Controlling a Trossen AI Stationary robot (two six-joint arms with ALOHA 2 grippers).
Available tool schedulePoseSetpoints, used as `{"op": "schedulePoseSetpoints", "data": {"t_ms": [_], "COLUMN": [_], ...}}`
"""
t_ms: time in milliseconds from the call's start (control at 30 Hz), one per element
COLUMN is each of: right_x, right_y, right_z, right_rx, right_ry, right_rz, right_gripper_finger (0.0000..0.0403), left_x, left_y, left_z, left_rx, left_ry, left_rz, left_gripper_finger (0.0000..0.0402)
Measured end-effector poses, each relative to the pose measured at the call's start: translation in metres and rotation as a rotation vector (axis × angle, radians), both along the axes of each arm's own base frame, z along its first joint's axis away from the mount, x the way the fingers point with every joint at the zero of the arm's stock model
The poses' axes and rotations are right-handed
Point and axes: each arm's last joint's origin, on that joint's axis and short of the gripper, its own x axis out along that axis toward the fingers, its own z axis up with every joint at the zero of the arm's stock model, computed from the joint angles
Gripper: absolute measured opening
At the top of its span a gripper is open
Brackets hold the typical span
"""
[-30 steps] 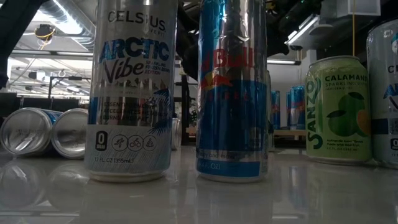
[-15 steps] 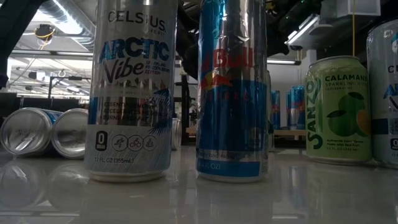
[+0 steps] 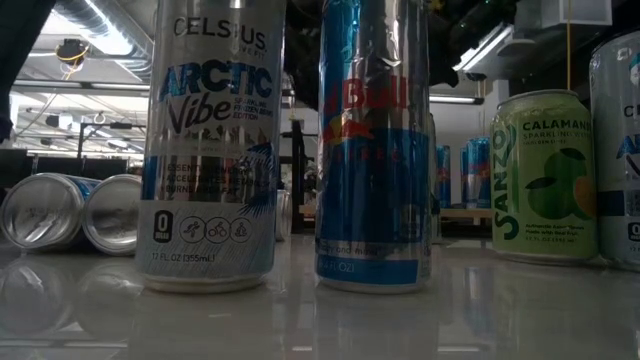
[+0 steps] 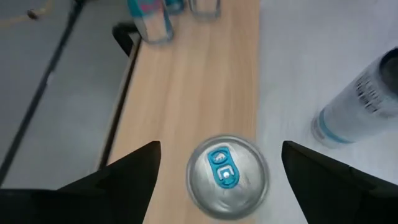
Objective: Place canned beverage on shelf
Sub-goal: Put the blue soda can on the shelf aligned with the other blue soda cans
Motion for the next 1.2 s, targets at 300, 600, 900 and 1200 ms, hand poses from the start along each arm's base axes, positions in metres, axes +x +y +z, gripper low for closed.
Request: {"op": "schedulePoseSetpoints", "data": {"t_ms": [300, 600, 900, 1200], "right_x": [0.027, 0.059, 0.105, 0.136], "right_y": [0.02, 0.05, 0.063, 0.054], "right_z": [0.007, 0.009, -0.02, -0.057], "right_rx": [-0.085, -0.284, -0.391, -0.386], "right_ry": [-0.062, -0.089, -0.047, 0.001], "right_rz": [0.123, 0.375, 0.587, 0.638], "right_gripper_finger": [0.0221, 0.0221, 0.0221, 0.0221], "left_x": [-0.036, -0.093, -0.109, -0.101], "left_y": [-0.009, -0.024, -0.033, -0.029], "left_z": [0.045, 0.083, 0.085, 0.027], "left_rx": [0.059, 0.029, -0.013, -0.058], "left_ry": [-0.048, -0.014, 0.018, 0.105], "left_rz": [0.047, 0.101, 0.119, 0.124], "left_gripper_finger": [0.0325, 0.0325, 0.0325, 0.0325]}}
